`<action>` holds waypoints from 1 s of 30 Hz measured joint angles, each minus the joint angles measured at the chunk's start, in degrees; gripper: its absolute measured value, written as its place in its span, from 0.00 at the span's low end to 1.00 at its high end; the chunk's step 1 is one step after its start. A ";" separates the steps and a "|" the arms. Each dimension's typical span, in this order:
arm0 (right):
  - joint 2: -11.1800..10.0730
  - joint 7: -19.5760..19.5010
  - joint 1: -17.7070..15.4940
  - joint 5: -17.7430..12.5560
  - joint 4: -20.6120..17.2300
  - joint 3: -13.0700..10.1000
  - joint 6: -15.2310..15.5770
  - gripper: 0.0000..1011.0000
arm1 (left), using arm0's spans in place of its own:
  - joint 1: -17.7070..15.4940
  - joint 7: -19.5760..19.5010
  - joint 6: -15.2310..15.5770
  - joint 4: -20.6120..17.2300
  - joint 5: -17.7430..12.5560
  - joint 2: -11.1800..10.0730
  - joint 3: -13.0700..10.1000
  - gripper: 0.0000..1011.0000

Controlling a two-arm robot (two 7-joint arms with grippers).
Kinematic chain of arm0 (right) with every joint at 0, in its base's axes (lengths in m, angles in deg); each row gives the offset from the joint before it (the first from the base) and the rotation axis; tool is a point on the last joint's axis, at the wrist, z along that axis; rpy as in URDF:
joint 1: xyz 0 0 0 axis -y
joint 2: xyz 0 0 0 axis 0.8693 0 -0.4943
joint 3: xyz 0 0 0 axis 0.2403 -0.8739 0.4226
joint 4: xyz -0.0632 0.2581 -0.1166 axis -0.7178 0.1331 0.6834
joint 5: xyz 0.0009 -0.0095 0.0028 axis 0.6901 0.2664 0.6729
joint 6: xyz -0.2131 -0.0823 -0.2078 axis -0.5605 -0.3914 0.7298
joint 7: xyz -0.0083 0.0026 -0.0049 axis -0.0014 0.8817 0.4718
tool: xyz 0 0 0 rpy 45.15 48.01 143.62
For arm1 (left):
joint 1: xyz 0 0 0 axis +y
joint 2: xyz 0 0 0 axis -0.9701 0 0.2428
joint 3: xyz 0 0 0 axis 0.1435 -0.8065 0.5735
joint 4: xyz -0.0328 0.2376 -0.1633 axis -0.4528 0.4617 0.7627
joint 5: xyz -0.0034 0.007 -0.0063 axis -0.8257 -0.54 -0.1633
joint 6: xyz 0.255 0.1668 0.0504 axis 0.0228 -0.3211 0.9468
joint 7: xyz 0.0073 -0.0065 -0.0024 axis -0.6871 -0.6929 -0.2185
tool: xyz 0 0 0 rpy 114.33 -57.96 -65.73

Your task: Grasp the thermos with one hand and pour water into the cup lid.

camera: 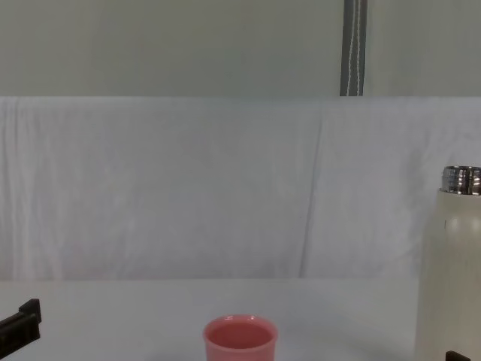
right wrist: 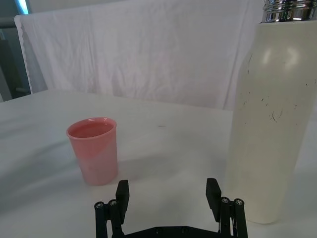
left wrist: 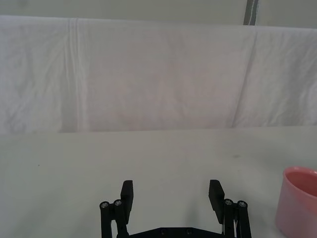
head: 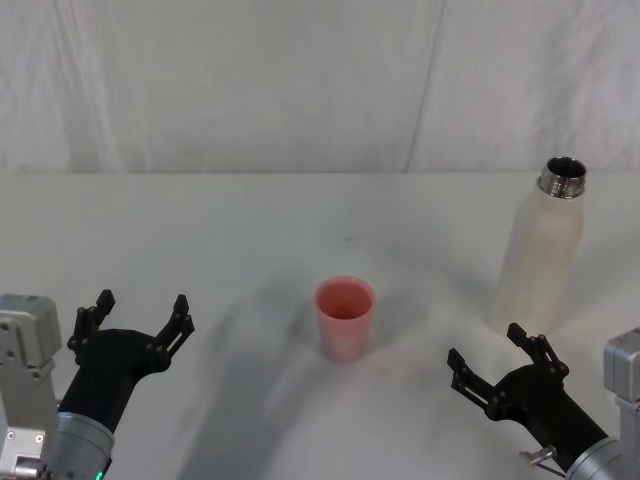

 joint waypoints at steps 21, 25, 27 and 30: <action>0.02 -0.10 0.00 0.00 -0.02 -0.05 -0.06 0.99 | 0.00 0.00 0.00 0.00 0.00 0.00 0.00 0.99; 0.02 -0.10 0.00 0.00 -0.03 -0.05 -0.06 0.99 | 0.00 0.00 0.00 0.00 0.00 0.00 0.00 0.99; 0.02 -0.10 0.00 0.00 -0.03 -0.06 -0.06 0.99 | 0.00 0.00 0.00 0.00 0.00 0.00 0.00 0.99; 0.02 -0.10 0.00 0.01 -0.03 -0.05 -0.06 0.99 | 0.00 0.00 0.00 0.00 0.00 0.00 0.00 0.99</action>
